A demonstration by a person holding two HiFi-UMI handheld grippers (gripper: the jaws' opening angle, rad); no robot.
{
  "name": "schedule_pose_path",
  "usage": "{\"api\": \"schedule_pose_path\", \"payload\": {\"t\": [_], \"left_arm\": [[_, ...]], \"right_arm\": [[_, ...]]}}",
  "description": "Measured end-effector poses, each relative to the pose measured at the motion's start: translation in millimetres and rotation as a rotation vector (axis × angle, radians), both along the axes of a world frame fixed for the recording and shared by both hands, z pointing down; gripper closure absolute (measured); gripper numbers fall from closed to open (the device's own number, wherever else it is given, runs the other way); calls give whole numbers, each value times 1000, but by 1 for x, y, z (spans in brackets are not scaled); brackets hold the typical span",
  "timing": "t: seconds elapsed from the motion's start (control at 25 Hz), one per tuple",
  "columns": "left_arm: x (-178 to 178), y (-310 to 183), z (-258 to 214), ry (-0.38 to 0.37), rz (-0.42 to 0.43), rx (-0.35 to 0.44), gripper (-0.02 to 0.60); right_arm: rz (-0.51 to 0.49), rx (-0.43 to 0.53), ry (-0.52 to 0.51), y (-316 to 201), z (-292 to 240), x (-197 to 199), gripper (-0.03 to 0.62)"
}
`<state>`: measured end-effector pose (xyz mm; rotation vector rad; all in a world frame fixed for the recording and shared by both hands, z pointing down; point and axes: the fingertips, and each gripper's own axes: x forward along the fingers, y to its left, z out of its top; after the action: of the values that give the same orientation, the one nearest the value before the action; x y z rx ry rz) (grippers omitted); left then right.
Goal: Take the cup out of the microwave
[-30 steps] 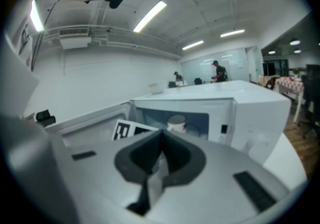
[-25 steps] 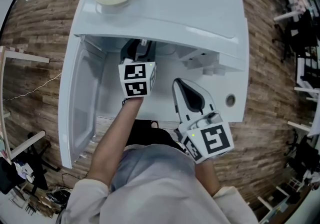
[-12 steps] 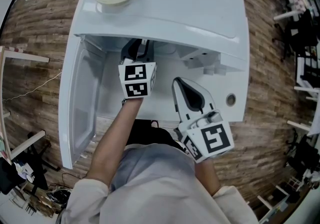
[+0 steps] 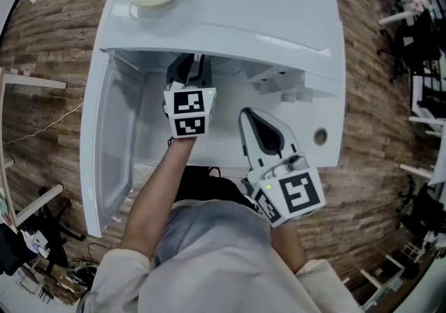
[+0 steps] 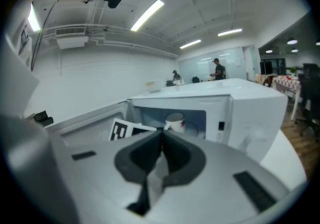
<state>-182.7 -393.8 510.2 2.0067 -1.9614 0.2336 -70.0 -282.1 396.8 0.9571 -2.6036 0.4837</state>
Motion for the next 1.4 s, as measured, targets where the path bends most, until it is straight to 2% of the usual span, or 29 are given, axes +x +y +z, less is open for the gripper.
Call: {"api": "schedule_pose_path", "payload": {"t": [0.64,0.96,1.4], "left_arm": [[0,20,-4,-11,-1,19,514],[0,28,-8,1,-20,34,515],[9,40,-12,15,-4,53,515]], "right_arm": [[24,-25,-10,15,-1,15,571],[24,-31,3,25,2,25,571],[20,-30,-11,26,1,25,571]]}}
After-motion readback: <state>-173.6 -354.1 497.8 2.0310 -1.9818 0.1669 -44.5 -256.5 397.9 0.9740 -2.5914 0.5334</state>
